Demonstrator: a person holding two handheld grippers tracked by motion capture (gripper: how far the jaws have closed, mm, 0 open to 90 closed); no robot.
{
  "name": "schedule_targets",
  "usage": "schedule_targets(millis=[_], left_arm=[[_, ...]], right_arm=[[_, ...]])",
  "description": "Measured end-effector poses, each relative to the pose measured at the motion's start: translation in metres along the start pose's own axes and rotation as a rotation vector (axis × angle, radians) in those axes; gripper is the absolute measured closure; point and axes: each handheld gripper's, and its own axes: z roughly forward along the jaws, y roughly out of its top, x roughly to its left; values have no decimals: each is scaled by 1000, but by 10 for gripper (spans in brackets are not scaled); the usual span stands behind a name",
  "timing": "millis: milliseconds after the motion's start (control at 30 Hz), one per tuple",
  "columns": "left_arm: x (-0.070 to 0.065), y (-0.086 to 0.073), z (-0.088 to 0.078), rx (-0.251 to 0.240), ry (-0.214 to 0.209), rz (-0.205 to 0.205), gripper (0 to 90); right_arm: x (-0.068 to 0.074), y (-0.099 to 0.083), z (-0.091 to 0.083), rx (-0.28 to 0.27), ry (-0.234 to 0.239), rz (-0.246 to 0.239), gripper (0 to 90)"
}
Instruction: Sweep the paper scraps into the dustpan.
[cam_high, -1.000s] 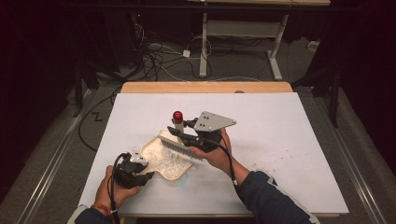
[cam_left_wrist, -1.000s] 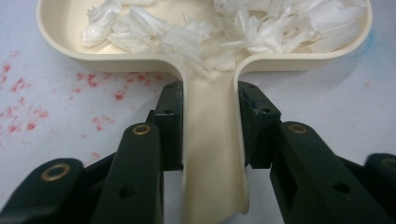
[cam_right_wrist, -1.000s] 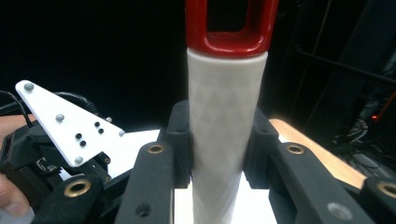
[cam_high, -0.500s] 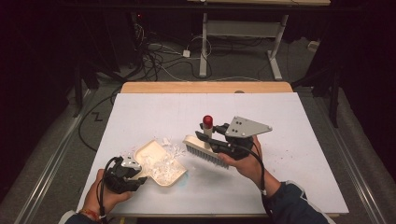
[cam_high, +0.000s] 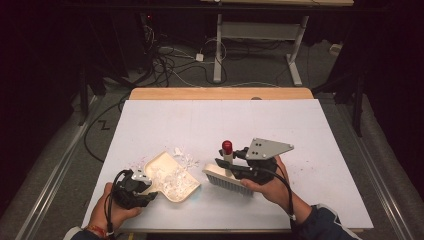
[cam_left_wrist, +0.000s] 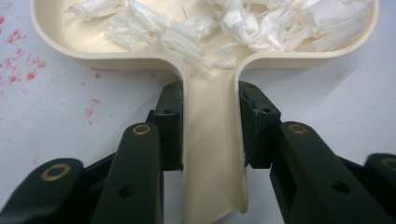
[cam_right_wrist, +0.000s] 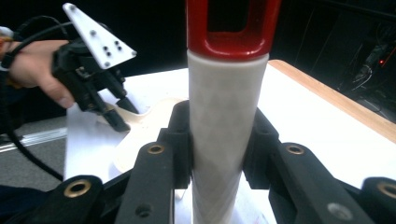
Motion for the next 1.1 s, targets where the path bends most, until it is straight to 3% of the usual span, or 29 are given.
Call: schedule_targets(millis=[300,500,633,800,933,1100], left_arm=[[1,1,3,1,-1,3,634],[2,0,4,2,-2,3,633],[2,-1,4,5,-2,1,633],[1,0,4,8,1,2,633],[0,0,5,15,6,1,633],[-1,0,5,16,10,-4,633]], right_arm=[[-10,15,40,-56,-27,4,700],[-11,25,44,-94,-32,0,700],[-13,26,23,-87,-31,-5,700],[-13,26,-26,-89,-39,-13,700],[-8,18,-63,-79,-46,-8,700],[-1,4,-90,-49,-40,18,700]])
